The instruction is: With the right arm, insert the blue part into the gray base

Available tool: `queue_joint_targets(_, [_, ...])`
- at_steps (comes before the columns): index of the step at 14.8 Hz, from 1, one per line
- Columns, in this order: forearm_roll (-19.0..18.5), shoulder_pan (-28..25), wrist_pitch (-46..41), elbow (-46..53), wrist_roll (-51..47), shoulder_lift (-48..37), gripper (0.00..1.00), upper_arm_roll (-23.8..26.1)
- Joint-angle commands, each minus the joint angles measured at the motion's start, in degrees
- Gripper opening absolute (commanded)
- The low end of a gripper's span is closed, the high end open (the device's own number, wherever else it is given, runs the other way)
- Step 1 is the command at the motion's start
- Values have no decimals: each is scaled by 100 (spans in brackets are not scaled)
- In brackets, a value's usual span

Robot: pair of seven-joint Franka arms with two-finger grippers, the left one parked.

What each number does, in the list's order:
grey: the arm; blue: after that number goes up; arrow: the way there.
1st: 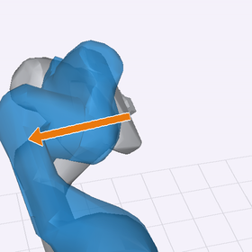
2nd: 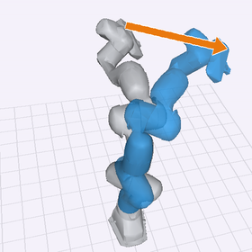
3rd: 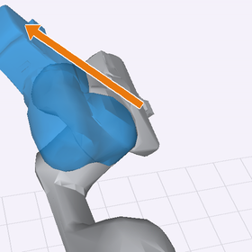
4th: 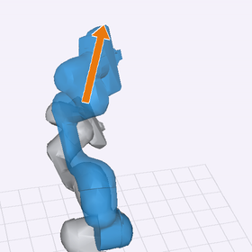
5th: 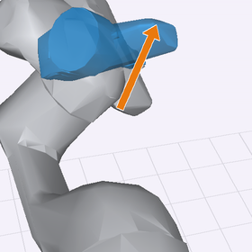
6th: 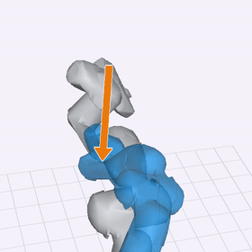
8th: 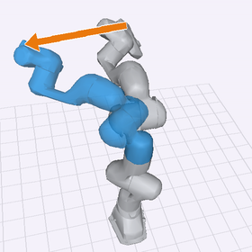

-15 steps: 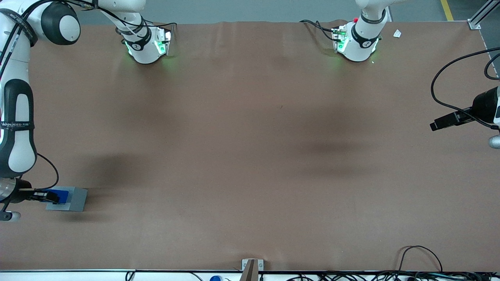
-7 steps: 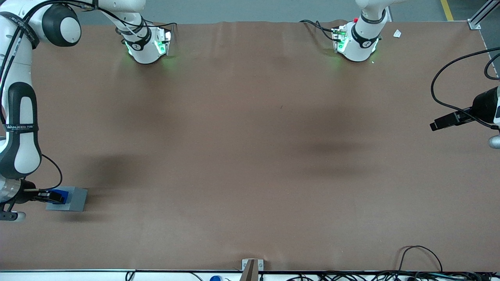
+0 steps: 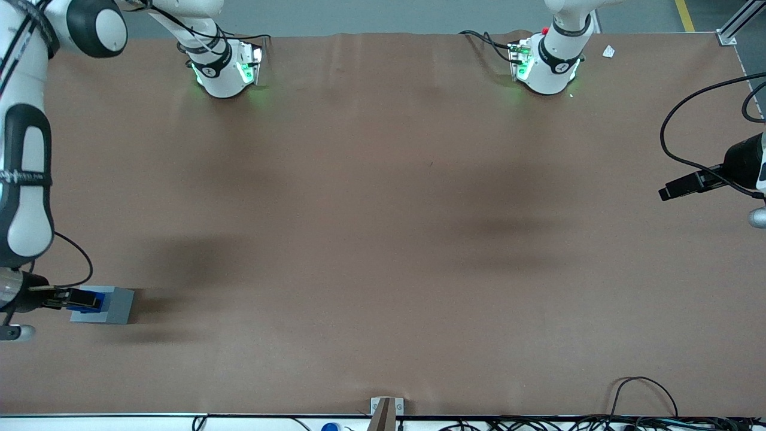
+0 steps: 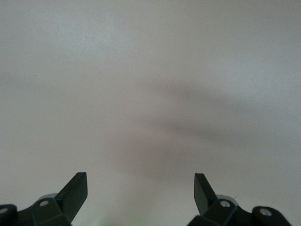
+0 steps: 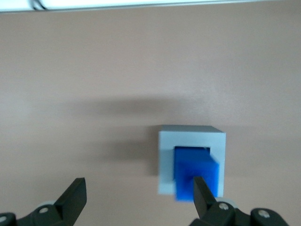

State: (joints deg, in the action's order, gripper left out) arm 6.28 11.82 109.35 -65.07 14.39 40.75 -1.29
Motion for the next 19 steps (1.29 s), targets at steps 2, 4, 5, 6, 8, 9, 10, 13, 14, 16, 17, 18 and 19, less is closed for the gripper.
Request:
queue_joint_targets(2, [-144,-127,-878,-357,-532,-1040,100,-11])
queue_joint_targets(4, [-284,-302,-1012,-681,-726,-1567,100,-11])
queue_joint_targets(5, [-398,-381,-1012,-935,-875,-1874,100,-11])
queue_joint_targets(6, [-478,-495,-995,-1225,-972,-2225,100,-3])
queue_joint_targets(8, [-548,-636,-986,-1761,-1174,-2841,100,-3])
queue_joint_targets(9, [-584,-672,-968,-2016,-1201,-3105,100,-3])
queue_joint_targets(10, [-601,-716,-925,-2254,-1210,-3343,100,6])
queue_joint_targets(13, [-593,-743,-994,-2546,-1307,-3722,100,24])
queue_joint_targets(14, [-584,-743,-1012,-2529,-1342,-3775,100,33])
queue_joint_targets(16, [-593,-856,-1196,-2432,-1456,-3767,100,33])
queue_joint_targets(17, [-593,-857,-1232,-2423,-1465,-3776,100,33])
queue_joint_targets(18, [-593,-883,-1241,-2423,-1474,-3776,100,33])
queue_joint_targets(19, [-593,-909,-1249,-2423,-1483,-3776,100,33])
